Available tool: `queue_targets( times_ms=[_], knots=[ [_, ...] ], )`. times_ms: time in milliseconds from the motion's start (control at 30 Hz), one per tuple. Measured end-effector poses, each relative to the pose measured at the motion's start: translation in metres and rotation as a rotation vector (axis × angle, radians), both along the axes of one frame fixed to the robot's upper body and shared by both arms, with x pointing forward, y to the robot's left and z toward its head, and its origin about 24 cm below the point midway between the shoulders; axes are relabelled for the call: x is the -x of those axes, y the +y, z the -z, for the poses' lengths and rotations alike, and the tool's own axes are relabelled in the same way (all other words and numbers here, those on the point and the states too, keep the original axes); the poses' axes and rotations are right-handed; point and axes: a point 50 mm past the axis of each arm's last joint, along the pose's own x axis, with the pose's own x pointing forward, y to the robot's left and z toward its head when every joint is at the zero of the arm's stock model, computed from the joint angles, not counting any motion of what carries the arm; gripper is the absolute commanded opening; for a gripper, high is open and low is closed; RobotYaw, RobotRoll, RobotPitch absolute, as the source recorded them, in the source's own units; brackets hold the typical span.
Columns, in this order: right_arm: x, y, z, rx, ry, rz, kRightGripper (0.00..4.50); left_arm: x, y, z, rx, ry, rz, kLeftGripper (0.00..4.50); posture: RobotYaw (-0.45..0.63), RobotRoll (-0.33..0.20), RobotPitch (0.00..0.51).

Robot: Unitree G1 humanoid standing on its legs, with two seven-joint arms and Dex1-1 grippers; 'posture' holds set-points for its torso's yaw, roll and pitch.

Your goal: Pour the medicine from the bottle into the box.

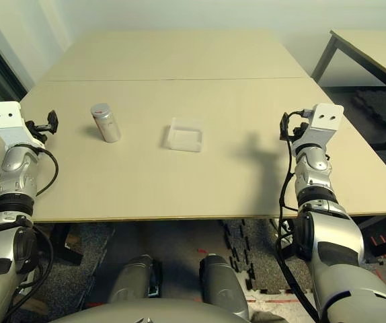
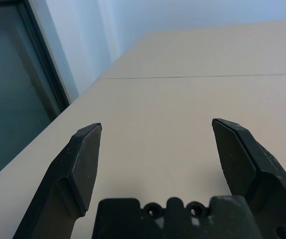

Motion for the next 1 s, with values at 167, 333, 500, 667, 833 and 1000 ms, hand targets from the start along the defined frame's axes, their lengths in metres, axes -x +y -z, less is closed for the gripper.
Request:
queue_targets(
  times_ms=[167,333,500,667,833,1000],
  knots=[
    [0.0,0.0,-0.001,0.004,-0.006,-0.012,4.5,0.0,-0.001,-0.001,0.026,-0.014,0.042,4.45,-0.07,0.0,0.041],
    [-0.001,0.0,-0.008,0.021,-0.028,-0.078,4.5,0.003,0.003,-0.011,0.039,-0.045,0.135,4.45,-0.06,0.0,0.038],
    [-0.005,0.009,-0.023,0.048,-0.053,-0.317,4.5,0.021,0.009,-0.016,0.012,-0.041,0.273,4.45,-0.06,0.0,0.033],
    [-0.007,0.02,-0.046,0.119,-0.034,-0.612,4.5,0.043,0.011,-0.011,0.018,0.039,0.417,4.45,-0.06,0.0,0.04],
    [-0.005,0.03,-0.058,0.219,0.02,-0.803,4.5,0.057,0.008,-0.009,0.033,0.077,0.518,4.45,-0.06,0.0,0.049],
    [-0.003,0.039,-0.062,0.24,0.073,-0.942,4.5,0.057,-0.005,0.0,0.068,0.117,0.616,4.45,-0.08,0.0,0.049]
  ],
)
